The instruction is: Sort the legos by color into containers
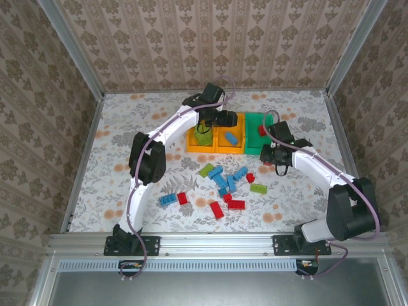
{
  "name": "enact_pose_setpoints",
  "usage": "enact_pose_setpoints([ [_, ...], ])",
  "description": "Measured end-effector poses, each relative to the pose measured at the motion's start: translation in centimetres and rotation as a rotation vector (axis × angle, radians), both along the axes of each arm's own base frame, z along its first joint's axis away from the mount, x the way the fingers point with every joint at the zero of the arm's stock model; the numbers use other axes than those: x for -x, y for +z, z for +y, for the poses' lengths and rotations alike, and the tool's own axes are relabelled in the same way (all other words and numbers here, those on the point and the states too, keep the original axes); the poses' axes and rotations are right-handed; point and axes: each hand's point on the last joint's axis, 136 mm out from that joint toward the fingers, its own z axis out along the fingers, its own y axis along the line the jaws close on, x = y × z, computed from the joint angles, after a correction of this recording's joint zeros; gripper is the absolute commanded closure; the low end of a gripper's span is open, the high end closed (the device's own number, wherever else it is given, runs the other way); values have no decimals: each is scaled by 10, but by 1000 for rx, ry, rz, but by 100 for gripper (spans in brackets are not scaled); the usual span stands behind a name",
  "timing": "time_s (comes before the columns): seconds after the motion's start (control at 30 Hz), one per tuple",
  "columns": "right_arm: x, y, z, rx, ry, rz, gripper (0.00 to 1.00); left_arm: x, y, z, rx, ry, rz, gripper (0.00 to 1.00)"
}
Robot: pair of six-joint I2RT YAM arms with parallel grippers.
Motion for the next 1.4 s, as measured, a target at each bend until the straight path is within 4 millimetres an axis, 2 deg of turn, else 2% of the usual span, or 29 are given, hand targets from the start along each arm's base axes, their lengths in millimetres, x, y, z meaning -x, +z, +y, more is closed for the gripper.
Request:
enact_pose_setpoints([
  [0.07, -13, 15, 3, -11, 0, -37, 84, 0, 1, -1, 8, 5, 4, 12],
  [0.13, -26, 27, 6, -18, 0, -64, 84, 0, 1, -1, 11, 11, 7, 0],
  [0.27, -49, 33, 10, -20, -4, -75, 82, 3, -4, 3, 5, 22, 12, 0],
  [0.37, -71, 27, 11, -10, -6, -60, 77, 14, -4, 14, -5, 30, 9, 0],
  [0.43, -85, 18, 11, 9, -3, -37, 75, 30, -4, 31, -39, 43, 21, 0],
  [0.63, -108, -14, 7, 69, 16, 29, 57, 82, -2, 87, -123, 88, 21, 0],
  [0.73, -112, -20, 6, 84, 28, 47, 43, 108, -6, 115, -166, 110, 16, 0],
  [0.93, -116, -12, 8, 76, 41, 32, 24, 157, -30, 155, -270, 147, 84, 0],
  [1.07, -112, 0, 11, 49, 38, 11, 21, 185, -43, 170, -320, 202, 163, 0],
  [1.23, -104, 21, 14, 15, 41, -30, 18, 225, -54, 173, -331, 256, 242, 0],
  [1.4, -98, 33, 14, 0, 47, -56, 17, 258, -69, 179, -346, 312, 311, 4],
])
